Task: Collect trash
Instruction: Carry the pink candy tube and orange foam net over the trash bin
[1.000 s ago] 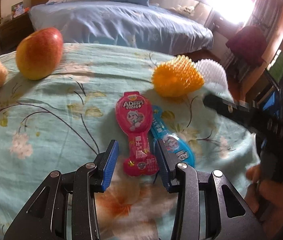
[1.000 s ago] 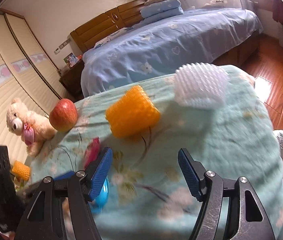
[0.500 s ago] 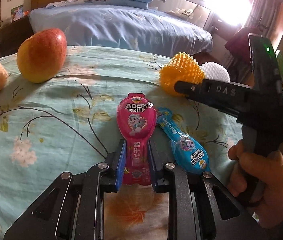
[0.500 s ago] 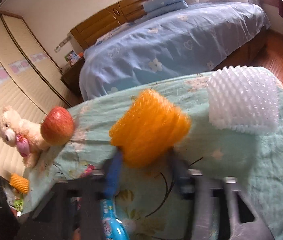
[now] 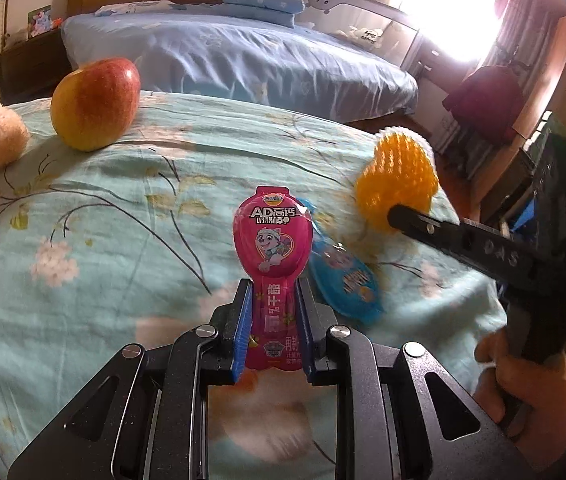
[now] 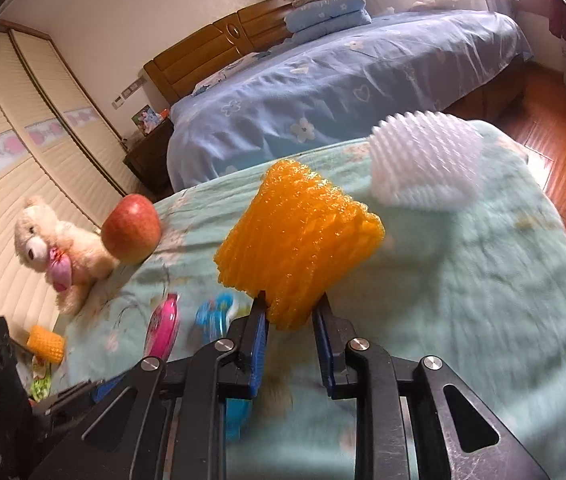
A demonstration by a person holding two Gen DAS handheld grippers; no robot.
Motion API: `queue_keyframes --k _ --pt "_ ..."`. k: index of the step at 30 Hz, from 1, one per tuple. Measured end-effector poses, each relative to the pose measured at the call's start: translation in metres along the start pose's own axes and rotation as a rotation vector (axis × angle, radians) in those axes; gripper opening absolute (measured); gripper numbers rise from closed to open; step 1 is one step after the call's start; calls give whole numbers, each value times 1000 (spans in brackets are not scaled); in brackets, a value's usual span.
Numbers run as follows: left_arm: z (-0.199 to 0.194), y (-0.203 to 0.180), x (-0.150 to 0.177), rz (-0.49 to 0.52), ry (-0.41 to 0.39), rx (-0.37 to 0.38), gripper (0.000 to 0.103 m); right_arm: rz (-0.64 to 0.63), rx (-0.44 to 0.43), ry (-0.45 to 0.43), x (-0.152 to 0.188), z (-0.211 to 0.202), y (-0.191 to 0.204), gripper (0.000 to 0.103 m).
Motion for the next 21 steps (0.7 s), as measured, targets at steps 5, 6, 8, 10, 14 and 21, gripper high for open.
queue_keyframes --k 5,6,8,10,14,21 --pt "-9 -17 9 14 -5 23 19 15 11 -10 22 -27 -9 22" --pt "-11 -21 11 20 -4 27 19 16 15 -12 26 -32 -11 22" --pt "-11 -29 13 29 -2 37 19 20 20 -17 34 -42 -15 22" --pt "-14 -39 18 41 -1 47 19 21 34 -22 42 -52 -20 22" --pt "-17 -57 25 66 4 63 19 31 53 -34 54 -70 -29 22" --pt "-17 -93 34 108 16 107 19 65 93 -64 71 -104 -52 22"
Point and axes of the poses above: each gripper's, at about its wrist camera, not at the fingertips, and z roughly the way its jaws point, y to its left, x to its underside, the point moved 8 cm from there along z, roughly the way its jaws point, and after that the axes turned 1 degree about -z, right-handed, at the moved point
